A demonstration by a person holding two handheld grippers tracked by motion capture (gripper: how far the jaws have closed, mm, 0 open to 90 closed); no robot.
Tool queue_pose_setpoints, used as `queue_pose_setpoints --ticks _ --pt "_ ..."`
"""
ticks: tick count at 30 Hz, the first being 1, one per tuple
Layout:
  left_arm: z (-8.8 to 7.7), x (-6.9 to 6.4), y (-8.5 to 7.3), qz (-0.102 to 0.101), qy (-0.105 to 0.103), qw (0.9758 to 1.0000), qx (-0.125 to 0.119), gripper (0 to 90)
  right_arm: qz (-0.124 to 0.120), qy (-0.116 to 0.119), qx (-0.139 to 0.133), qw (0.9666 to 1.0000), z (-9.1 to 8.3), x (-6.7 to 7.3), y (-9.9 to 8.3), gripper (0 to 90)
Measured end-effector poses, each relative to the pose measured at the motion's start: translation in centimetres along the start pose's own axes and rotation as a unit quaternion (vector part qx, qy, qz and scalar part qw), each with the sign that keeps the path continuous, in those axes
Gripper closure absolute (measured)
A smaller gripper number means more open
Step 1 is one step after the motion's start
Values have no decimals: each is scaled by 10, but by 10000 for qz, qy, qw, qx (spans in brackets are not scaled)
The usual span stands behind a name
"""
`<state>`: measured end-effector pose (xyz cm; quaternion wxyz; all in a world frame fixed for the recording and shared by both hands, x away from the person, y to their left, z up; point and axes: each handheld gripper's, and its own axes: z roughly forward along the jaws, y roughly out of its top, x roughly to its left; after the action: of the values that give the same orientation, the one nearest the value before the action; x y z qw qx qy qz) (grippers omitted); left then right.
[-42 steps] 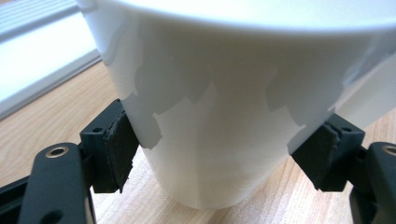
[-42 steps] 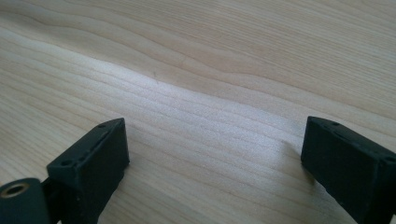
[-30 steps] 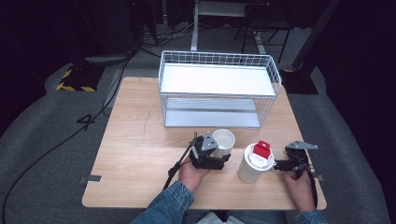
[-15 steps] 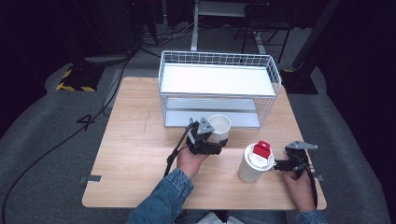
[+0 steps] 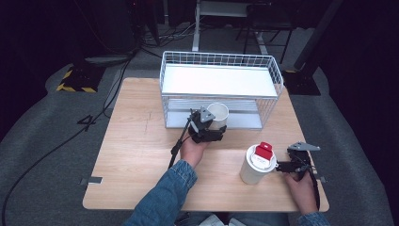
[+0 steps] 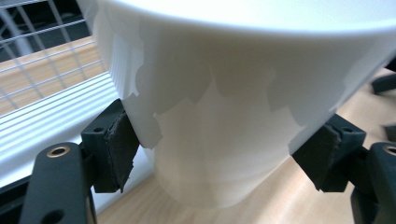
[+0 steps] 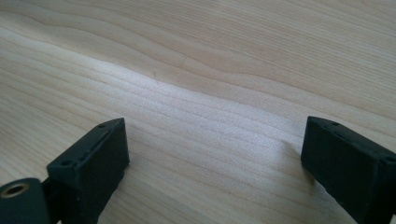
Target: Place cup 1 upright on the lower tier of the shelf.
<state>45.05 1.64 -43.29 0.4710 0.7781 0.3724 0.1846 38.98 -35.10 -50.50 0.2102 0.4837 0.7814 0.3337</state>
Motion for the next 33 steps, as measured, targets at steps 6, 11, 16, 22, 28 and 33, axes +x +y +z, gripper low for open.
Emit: queue_pose_setpoints --ticks 6,11,16,22,28,33 --pt "12 5 2 -136 177 9998 2 233 1 0 0 10000 0 0 0 75" --pt "21 12 2 -165 288 9994 -42 233 0 0 0 10000 0 0 0 75" --pt "28 21 0 -297 462 9984 -117 232 0 0 -1 10000 0 0 0 75" --pt "35 27 -1 -238 641 9976 -144 232 0 0 0 10000 0 0 0 75" --pt "49 33 -7 -307 822 9961 -80 233 1 0 0 10000 0 0 0 76" --pt "55 35 -10 -276 849 9960 -23 233 -1 0 0 10000 0 0 0 75"
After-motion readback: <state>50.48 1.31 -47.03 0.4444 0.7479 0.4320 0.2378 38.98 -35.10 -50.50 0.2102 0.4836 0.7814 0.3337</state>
